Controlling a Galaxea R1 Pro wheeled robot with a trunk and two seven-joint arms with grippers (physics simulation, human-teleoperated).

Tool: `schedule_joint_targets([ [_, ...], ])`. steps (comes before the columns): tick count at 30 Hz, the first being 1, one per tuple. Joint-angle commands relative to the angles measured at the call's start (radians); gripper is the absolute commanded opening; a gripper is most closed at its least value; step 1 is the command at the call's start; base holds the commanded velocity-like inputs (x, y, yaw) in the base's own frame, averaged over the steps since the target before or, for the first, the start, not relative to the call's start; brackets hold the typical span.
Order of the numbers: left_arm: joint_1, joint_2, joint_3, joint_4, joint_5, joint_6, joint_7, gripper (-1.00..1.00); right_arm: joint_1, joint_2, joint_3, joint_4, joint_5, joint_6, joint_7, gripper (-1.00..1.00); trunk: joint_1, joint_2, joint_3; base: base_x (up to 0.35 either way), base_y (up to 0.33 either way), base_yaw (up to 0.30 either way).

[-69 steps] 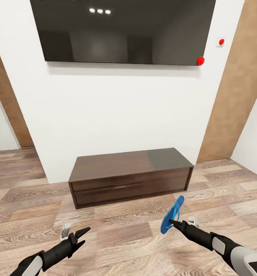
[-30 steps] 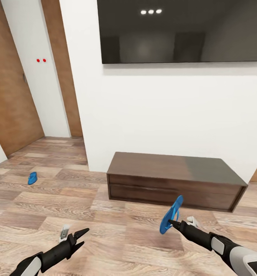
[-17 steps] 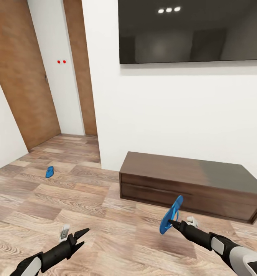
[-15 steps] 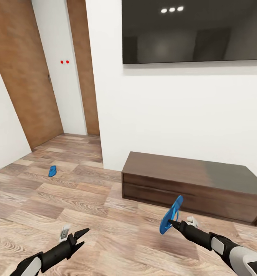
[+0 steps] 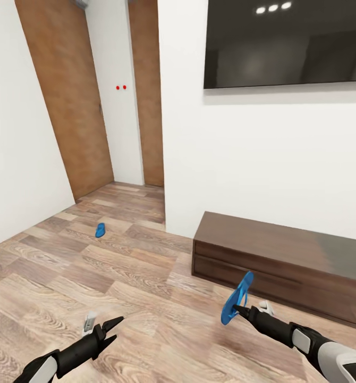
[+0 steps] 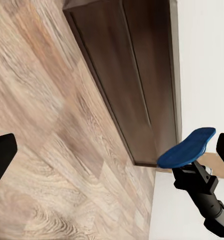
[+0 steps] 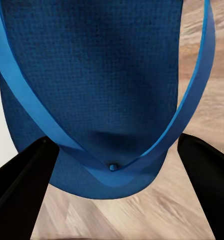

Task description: In the bedroom, move the book from the bed onto either nightstand, and place the two sandals side by side next to the bed.

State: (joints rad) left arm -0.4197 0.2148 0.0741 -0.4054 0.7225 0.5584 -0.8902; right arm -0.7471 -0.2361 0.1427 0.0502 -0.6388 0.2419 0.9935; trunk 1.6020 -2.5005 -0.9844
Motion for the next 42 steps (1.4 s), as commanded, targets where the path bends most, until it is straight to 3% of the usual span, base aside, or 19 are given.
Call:
schedule_joint_targets([
  [1, -0.001, 0.0, 0.001, 0.001, 0.005, 0.007, -0.001, 1.0, -0.001, 0.0, 0.005, 0.003, -0.012, 0.007, 0.005, -1.0, 0.0, 0.0, -0.001, 0.0, 0.027, 0.258],
  [20, -0.001, 0.0, 0.001, 0.003, 0.004, 0.008, -0.001, 1.0, -0.001, 0.008, 0.005, 0.003, -0.011, 0.007, 0.005, -1.0, 0.0, 0.0, -0.001, 0.029, 0.007, 0.258],
  [42, -0.001, -0.002, 0.001, 0.015, 0.005, 0.005, -0.001, 1.0, -0.001, 0.012, 0.005, 0.003, -0.01, 0.007, 0.005, -1.0, 0.0, 0.0, -0.001, 0.235, 0.127, 0.258],
])
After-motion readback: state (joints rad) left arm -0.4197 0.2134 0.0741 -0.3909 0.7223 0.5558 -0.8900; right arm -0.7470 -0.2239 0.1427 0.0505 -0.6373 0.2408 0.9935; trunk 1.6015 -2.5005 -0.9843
